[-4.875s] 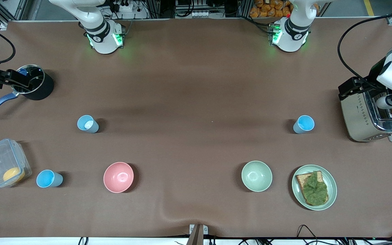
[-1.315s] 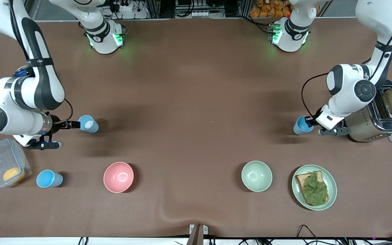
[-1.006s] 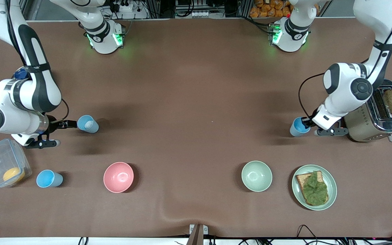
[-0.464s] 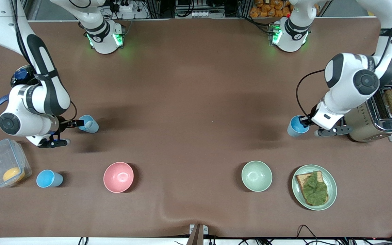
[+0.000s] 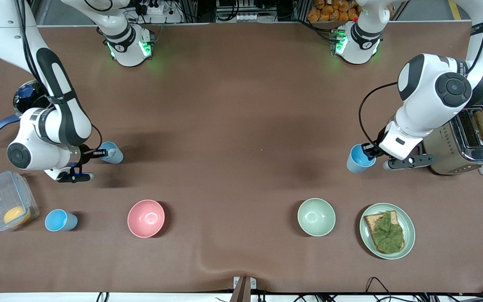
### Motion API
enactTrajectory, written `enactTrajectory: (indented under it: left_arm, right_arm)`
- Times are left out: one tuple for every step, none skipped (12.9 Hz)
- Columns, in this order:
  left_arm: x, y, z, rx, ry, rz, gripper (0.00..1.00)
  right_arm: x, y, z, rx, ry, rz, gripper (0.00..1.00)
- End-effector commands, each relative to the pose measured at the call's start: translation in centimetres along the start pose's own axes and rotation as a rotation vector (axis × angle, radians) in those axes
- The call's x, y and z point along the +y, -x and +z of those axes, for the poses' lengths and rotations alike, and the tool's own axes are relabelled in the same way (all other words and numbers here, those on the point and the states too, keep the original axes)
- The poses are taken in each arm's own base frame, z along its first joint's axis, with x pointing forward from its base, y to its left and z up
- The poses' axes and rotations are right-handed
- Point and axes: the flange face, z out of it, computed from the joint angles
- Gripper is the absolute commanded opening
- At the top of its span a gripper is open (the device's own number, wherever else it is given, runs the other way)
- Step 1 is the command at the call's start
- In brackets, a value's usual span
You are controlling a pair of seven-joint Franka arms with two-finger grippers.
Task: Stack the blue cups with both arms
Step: 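Close the right gripper around the blue cup near the saucepan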
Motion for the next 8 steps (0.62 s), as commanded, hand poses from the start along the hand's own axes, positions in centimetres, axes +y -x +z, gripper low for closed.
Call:
enactTrajectory:
  left_arm:
    - [0.9,-0.4,-1.2,0.001,0.015,-0.024,0.00]
    - [1.0,-0.4,-1.4,-0.001,0.016,-0.024,0.00]
    - [1.4,-0.5,-2.1,0.003,0.020,-0.019,0.00]
    - [2.0,-0.4,-2.8,-0.001,0.019,-0.015,0.00]
    - [2.6,0.0,-3.4,-0.001,0.019,-0.010,0.00]
    - [3.0,0.0,-4.4,0.010,0.020,-0.004,0.00]
    - [3.2,-0.1,-5.1,0.008,0.020,-0.003,0.00]
    - [3.3,-0.3,-6.1,0.010,0.021,-0.005,0.00]
  right_arm:
    - [-1.1,-0.5,-0.9,-0.002,-0.008,-0.012,0.00]
    - [-1.7,-0.7,-1.6,-0.008,-0.007,-0.014,0.00]
    - [-3.1,-0.8,-2.0,-0.019,-0.004,-0.018,0.00]
    - [-5.3,-1.1,-2.5,-0.021,0.000,0.011,0.00]
    - [-7.6,-1.3,-3.3,-0.025,-0.004,0.045,0.00]
    - [-10.8,-1.3,-4.2,-0.039,-0.025,0.072,0.00]
    - [-14.1,-1.4,-5.0,-0.040,-0.061,0.096,0.00]
    - [-17.4,-1.4,-5.4,-0.033,-0.080,0.108,0.00]
